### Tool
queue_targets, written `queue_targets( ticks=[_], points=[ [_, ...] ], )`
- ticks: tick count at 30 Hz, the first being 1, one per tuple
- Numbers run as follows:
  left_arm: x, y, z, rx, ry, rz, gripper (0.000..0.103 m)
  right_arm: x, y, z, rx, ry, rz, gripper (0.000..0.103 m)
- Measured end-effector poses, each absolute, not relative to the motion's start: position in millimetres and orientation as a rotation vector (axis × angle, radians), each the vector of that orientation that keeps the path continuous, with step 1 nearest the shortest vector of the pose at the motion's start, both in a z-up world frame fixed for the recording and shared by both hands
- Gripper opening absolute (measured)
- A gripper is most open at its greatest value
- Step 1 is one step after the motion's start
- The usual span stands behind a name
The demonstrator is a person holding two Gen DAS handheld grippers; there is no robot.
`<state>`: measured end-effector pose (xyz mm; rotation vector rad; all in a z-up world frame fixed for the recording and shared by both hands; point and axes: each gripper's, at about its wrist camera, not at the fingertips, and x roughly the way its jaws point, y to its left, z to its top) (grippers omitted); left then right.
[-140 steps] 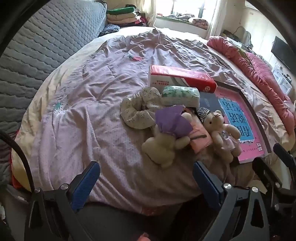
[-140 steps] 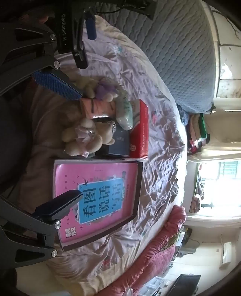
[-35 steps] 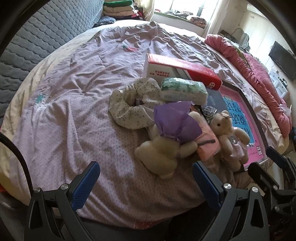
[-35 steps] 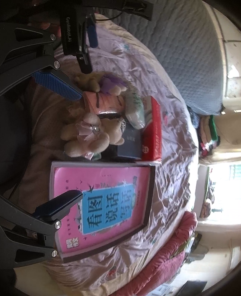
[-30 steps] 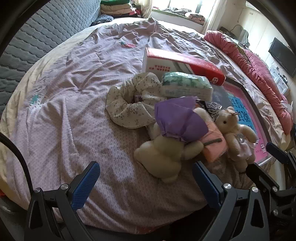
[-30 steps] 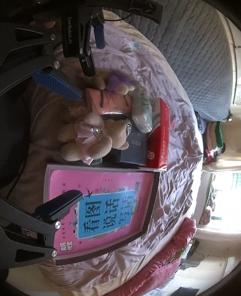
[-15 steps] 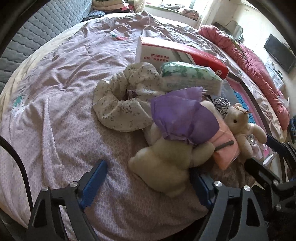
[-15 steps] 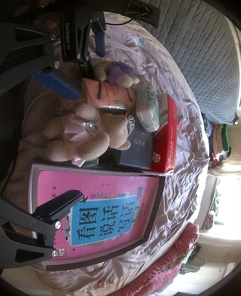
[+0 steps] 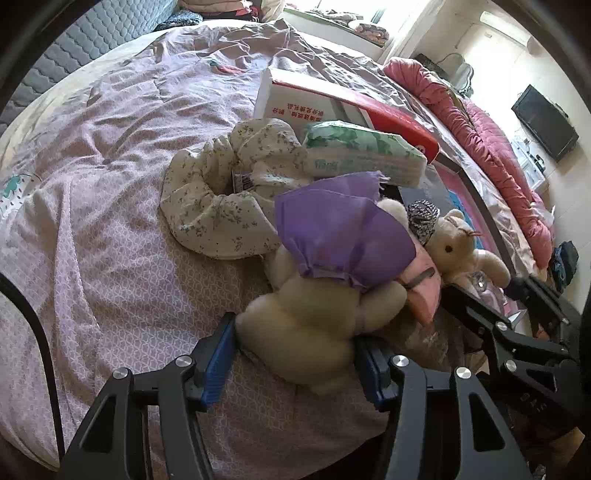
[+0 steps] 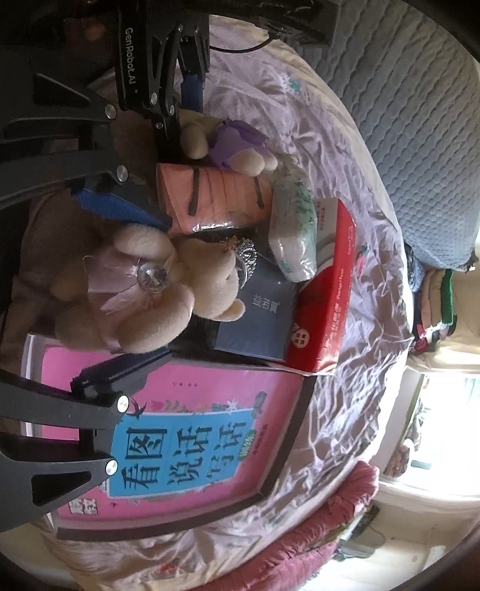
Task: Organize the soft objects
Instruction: 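Grasp the purple-hat cream bear with left tool while right tool grasps pink-dressed bear, then carry both held bears over the pink picture-book tray and lower them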
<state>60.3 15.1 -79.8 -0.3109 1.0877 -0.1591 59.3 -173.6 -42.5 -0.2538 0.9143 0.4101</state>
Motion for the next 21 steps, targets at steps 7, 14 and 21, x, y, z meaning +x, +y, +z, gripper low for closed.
queue_targets(
  ticks=[7, 14, 21],
  points=[
    [57.2, 26.6, -80.9, -0.398, 1.067, -0.205, 0.053, 51.2, -185.8, -35.1, -0.159, 0.883, 0.431, 0.045],
    [46.7, 32.1, -69.6, -0.418, 1.034, -0.215, 0.052, 42.1, -200.0, -17.6, -0.089, 0.83, 0.416, 0.045],
    [34.0, 23.2, -48.5, -0.386, 0.992, -0.234, 0.052, 37.9, -207.9, -3.5, -0.036, 0.796, 0.421, 0.045]
  ],
)
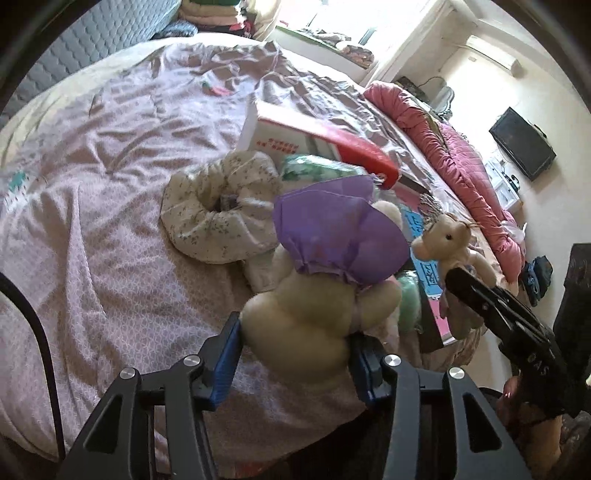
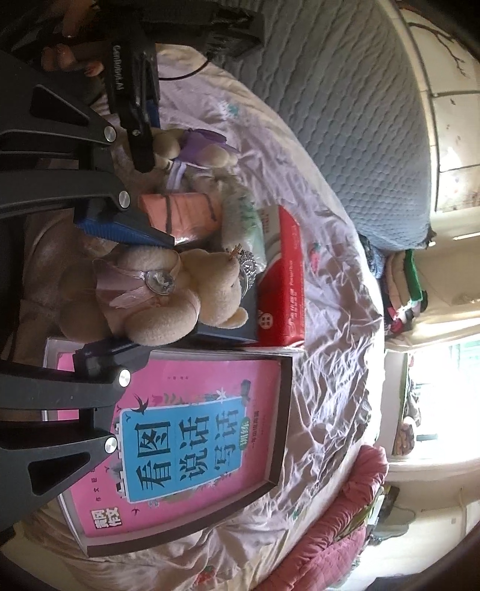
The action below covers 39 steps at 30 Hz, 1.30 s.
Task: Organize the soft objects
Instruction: 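Carry both held bears over the pink picture-book tray and lower them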
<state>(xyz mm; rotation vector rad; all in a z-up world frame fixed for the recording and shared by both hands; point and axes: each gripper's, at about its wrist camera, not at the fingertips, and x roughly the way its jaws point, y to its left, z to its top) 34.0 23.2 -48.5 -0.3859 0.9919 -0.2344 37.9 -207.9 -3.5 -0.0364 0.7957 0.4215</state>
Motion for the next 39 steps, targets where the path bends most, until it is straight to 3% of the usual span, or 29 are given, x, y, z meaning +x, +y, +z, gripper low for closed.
queue_targets(
  ticks=[22, 39],
  points=[
    [20.6, -31.6, 9.6, -0.296, 0.9, -0.279, 0.052, 24.7, -255.7, 22.5, 0.096, 0.705, 0.346, 0.045],
    [46.1, -131.4, 22.5, -0.178, 0.943, -0.353, 0.052, 28.1, -333.1, 22.1, 0.221, 0.662, 0.202, 0.045]
  ],
)
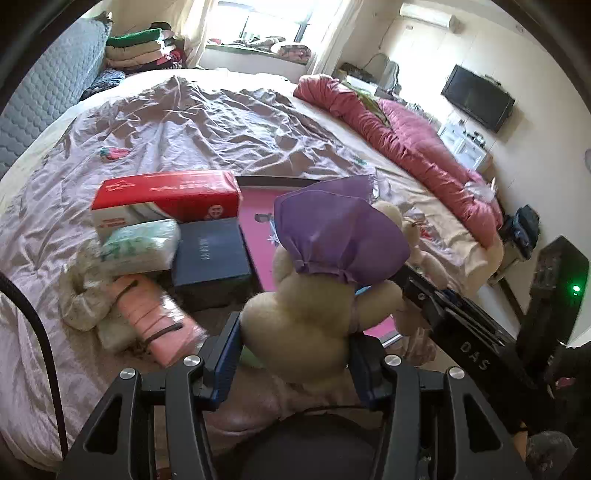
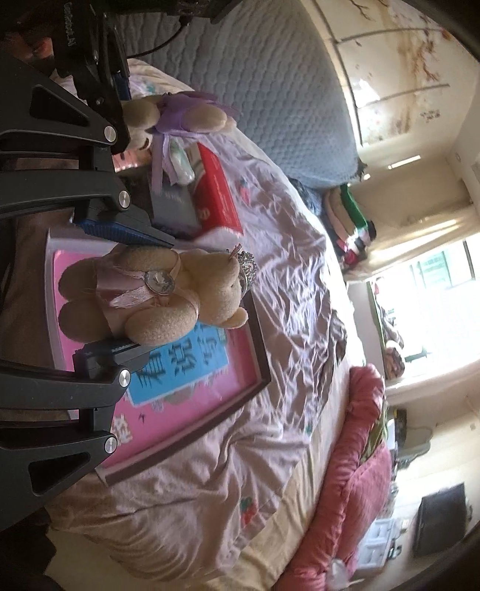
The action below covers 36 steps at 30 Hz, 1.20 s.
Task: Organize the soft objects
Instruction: 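Carry both held bears over the pink picture-book tray and lower them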
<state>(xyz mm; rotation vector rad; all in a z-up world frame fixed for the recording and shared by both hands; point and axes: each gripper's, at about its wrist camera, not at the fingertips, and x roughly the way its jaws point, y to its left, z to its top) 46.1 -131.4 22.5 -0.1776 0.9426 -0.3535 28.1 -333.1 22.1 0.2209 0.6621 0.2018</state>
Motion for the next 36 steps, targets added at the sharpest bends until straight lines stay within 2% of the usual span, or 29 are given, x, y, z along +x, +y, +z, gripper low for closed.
queue_targets(
  ticks=[15, 36],
  points=[
    [83.4, -213.3, -31.2, -0.021, 1.131, -0.334, 0.052, 35.6, -377.8, 12.7, 0.291, 0.655, 0.113, 0.045],
    [91.4, -228.8, -63.5, 0.032, 1.233, -0.308, 0.054, 61.1, -391.3, -33.9, 0.311, 0.769, 0.073, 0.046]
  ],
)
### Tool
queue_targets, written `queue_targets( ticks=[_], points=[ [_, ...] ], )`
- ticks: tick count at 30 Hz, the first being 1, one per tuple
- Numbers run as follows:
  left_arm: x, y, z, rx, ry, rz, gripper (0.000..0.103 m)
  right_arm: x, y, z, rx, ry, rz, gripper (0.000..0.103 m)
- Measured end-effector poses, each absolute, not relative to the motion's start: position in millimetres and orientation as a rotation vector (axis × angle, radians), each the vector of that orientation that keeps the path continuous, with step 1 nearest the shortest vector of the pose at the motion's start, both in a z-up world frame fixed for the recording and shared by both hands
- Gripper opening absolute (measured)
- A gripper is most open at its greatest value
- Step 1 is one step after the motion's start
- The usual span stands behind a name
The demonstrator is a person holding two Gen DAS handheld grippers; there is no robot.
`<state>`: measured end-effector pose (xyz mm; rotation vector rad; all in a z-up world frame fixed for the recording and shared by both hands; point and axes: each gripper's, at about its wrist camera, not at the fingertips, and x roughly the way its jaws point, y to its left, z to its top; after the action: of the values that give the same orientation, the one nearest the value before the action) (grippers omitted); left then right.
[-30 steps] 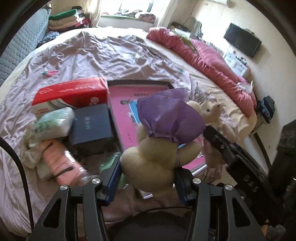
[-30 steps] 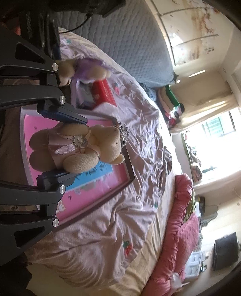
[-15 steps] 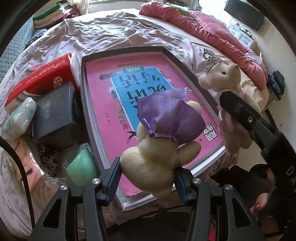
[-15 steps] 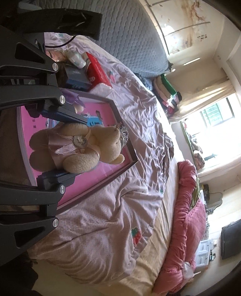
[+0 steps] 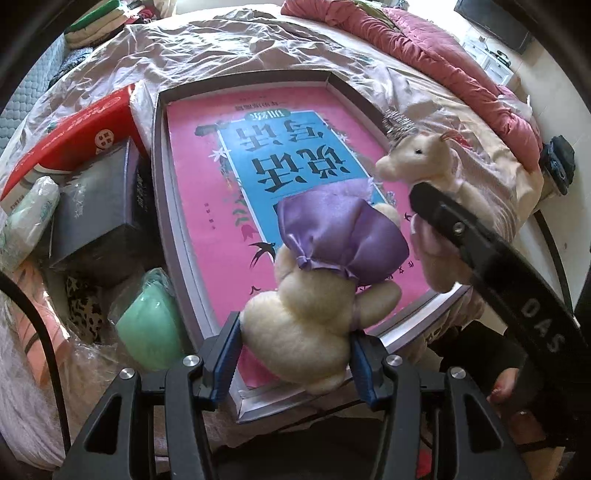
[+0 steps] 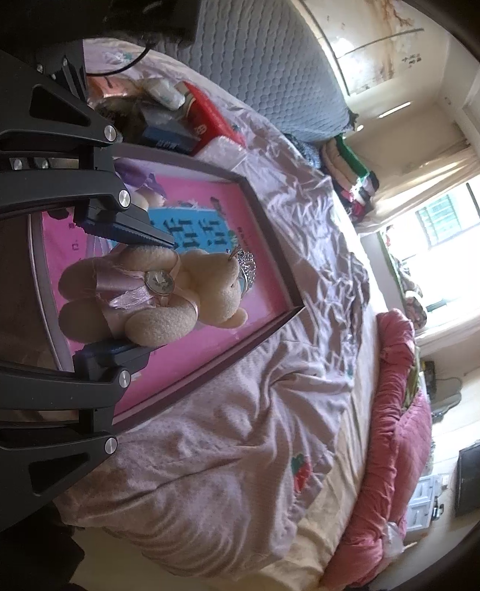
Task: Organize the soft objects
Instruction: 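Carry both held bears over the pink picture-book tray and lower them, then open both tools to release the bears onto the pink tray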
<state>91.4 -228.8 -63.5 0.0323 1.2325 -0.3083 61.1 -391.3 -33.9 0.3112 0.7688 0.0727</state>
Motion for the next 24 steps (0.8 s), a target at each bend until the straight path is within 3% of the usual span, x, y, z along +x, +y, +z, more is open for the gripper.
queue_targets(
  ticks=[24],
  points=[
    [90.0, -231.1, -63.9, 0.036, 1.237, -0.336, 0.055, 65.4, -401.4, -54.3, 0.32, 0.828, 0.031, 0.05]
  ],
)
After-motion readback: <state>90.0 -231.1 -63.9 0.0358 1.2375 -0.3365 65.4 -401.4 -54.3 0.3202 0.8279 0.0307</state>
